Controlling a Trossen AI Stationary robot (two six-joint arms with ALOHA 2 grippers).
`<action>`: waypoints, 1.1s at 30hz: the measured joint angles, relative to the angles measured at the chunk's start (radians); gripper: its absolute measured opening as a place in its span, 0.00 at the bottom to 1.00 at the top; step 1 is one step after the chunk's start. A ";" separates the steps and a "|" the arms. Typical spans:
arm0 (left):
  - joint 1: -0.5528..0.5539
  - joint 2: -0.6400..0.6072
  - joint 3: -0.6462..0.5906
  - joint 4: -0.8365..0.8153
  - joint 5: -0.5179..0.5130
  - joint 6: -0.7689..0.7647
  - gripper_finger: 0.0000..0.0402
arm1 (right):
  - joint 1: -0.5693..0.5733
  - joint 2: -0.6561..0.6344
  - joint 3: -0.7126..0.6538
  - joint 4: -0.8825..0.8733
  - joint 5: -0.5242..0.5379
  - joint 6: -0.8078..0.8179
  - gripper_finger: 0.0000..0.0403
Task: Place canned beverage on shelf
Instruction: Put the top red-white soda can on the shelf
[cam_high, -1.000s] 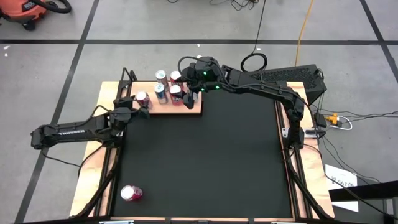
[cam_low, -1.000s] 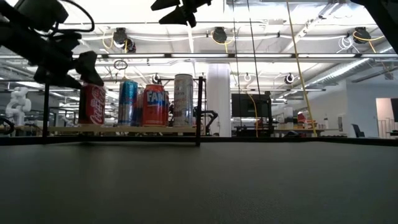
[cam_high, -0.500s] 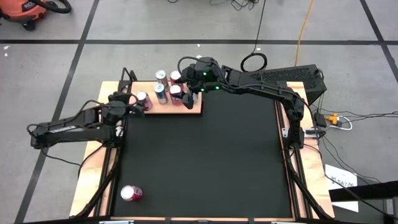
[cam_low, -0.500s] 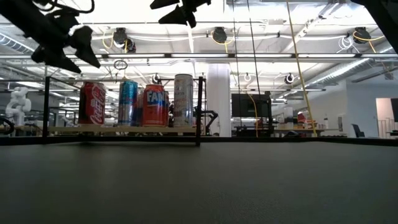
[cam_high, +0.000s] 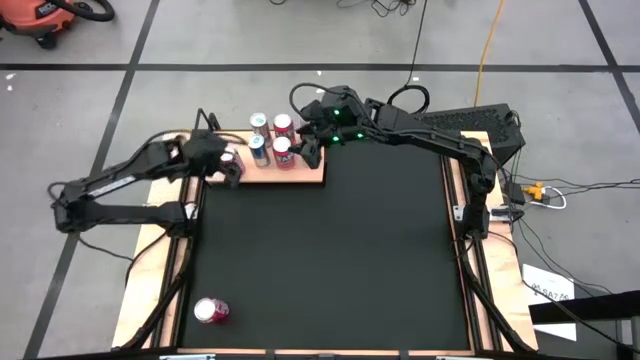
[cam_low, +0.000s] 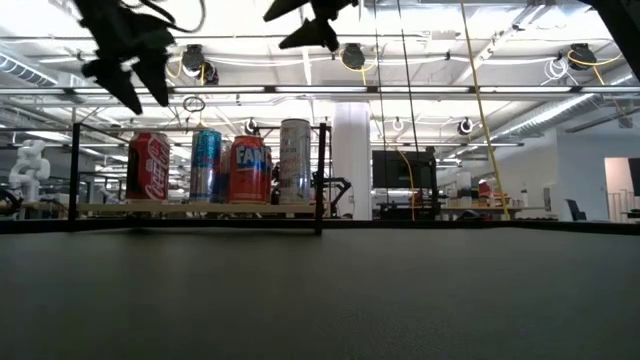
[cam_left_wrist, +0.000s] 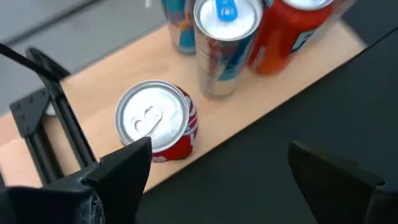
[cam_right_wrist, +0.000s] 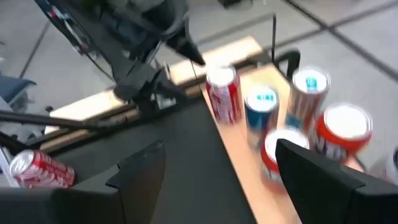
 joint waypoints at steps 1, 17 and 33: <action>0.025 0.039 0.025 -0.020 0.017 0.012 0.92 | 0.000 -0.001 0.000 -0.022 0.000 0.004 0.71; 0.298 0.315 0.164 -0.189 0.119 0.144 0.92 | 0.005 -0.002 0.000 -0.128 0.005 0.029 0.71; 0.368 0.357 0.163 -0.111 0.208 0.214 0.80 | -0.002 -0.002 0.000 -0.137 0.005 0.006 0.71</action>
